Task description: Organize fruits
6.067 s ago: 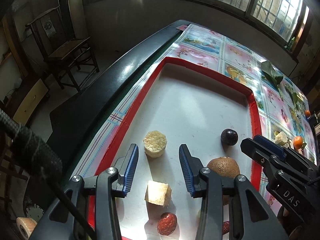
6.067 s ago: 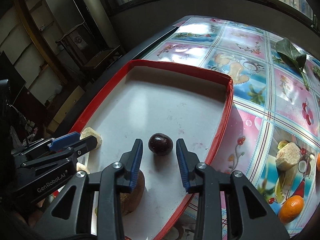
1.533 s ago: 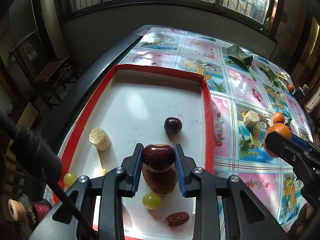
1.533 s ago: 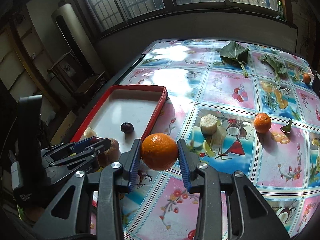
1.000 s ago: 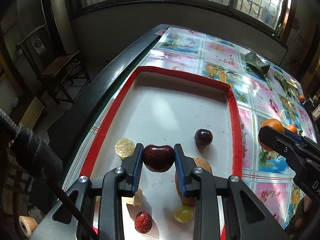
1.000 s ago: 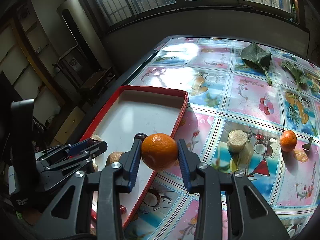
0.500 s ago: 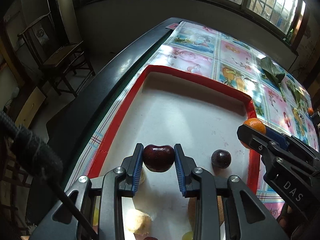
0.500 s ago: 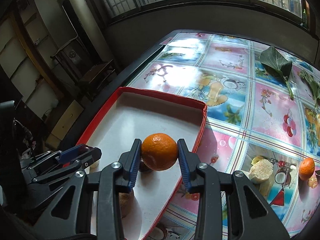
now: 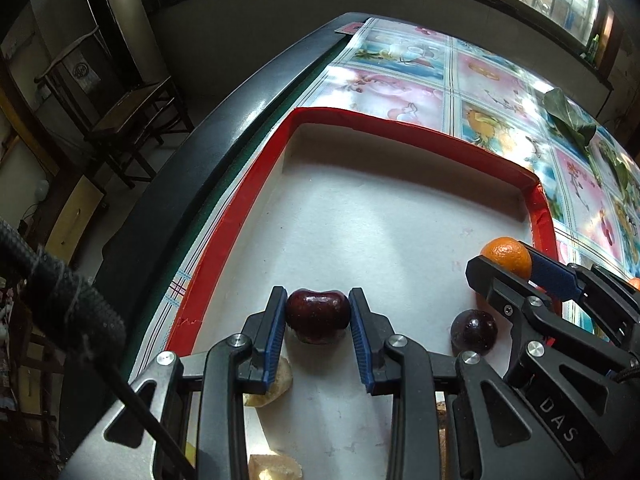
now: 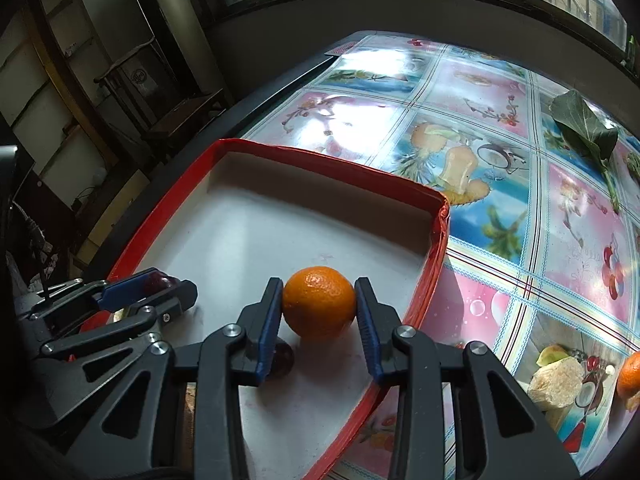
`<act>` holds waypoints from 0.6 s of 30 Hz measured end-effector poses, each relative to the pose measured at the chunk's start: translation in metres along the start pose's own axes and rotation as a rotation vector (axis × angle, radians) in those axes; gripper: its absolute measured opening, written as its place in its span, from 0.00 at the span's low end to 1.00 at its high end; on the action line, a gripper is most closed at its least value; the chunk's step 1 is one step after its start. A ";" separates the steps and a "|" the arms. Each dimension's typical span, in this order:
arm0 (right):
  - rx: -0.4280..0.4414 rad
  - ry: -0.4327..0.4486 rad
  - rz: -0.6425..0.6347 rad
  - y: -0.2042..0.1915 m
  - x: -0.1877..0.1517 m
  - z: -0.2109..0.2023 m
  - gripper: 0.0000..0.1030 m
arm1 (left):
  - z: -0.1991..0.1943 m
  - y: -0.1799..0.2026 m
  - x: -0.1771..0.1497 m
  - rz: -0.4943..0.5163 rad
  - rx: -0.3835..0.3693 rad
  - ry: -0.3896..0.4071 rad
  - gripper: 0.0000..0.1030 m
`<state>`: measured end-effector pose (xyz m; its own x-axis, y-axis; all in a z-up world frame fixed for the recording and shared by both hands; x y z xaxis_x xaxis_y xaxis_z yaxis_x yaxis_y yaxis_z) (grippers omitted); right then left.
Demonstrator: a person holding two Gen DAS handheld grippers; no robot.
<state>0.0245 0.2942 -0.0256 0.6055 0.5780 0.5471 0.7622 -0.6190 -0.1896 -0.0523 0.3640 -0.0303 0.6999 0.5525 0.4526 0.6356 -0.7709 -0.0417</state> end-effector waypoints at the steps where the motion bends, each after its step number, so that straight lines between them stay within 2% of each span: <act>1: 0.002 -0.002 -0.005 0.000 0.001 0.001 0.38 | 0.000 0.000 0.000 0.000 0.000 -0.001 0.30; 4: -0.001 -0.002 -0.016 0.000 0.000 0.001 0.38 | 0.000 -0.002 0.000 -0.006 -0.008 -0.012 0.33; 6: 0.003 0.002 -0.014 0.001 0.000 0.000 0.39 | -0.001 -0.002 0.000 -0.013 -0.019 -0.019 0.40; 10: 0.004 0.016 -0.018 0.001 0.002 -0.006 0.43 | -0.006 -0.005 -0.001 -0.026 -0.021 -0.015 0.41; 13: 0.010 0.035 -0.016 0.002 0.001 -0.018 0.43 | -0.016 -0.007 -0.002 -0.039 -0.033 -0.003 0.45; 15: 0.014 0.053 -0.006 0.006 0.000 -0.029 0.43 | -0.023 -0.006 -0.003 -0.047 -0.046 0.009 0.53; 18: 0.023 0.082 0.025 0.015 -0.007 -0.050 0.44 | -0.035 -0.002 -0.006 -0.049 -0.062 0.032 0.56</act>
<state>0.0203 0.2541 0.0080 0.6043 0.5167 0.6065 0.7527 -0.6199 -0.2218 -0.0690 0.3508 -0.0015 0.6573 0.5801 0.4811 0.6462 -0.7623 0.0361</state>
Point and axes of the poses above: each gripper's, at about its wrist camera, not at the fingertips, and z roughly the way its jaws point, y to its right, x to its top, the point moved 4 cm from there along z, roughly the way its jaws point
